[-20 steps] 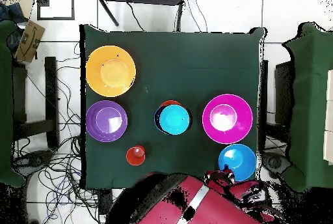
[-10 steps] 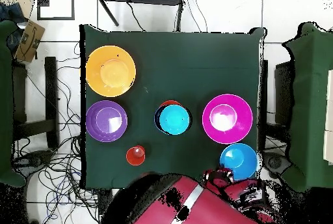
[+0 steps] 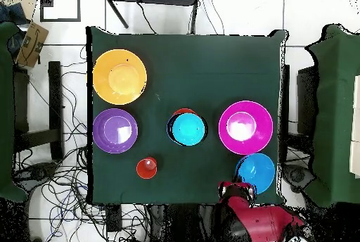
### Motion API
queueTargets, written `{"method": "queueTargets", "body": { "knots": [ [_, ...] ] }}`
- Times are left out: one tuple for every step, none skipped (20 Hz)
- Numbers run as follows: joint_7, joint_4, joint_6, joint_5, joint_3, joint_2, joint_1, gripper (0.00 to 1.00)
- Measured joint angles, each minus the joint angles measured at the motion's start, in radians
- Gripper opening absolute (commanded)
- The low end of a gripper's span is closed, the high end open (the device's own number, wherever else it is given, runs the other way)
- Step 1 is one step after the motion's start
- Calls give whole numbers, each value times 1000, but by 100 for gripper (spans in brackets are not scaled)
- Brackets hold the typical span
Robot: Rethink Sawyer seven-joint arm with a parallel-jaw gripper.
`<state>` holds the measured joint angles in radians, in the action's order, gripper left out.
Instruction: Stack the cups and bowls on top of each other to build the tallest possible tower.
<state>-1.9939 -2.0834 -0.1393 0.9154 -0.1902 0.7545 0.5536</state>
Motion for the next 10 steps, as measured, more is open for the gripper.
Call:
{"method": "queueTargets", "body": {
  "knots": [
    [0,-32,34,-23,46,49,48,0],
    [0,-59,68,-51,89,91,92,0],
    [0,-87,101,-78,131,133,136,0],
    [0,-105,123,-100,160,159,164,0],
    [0,-123,145,-123,190,186,193,0],
    [0,-172,207,-200,274,261,270,0],
    [1,-195,236,-246,318,299,305,0],
    [1,-219,266,-291,362,337,339,0],
    [4,-240,292,-338,404,374,366,0],
    [7,-252,306,-367,427,396,379,0]
  ]
}}
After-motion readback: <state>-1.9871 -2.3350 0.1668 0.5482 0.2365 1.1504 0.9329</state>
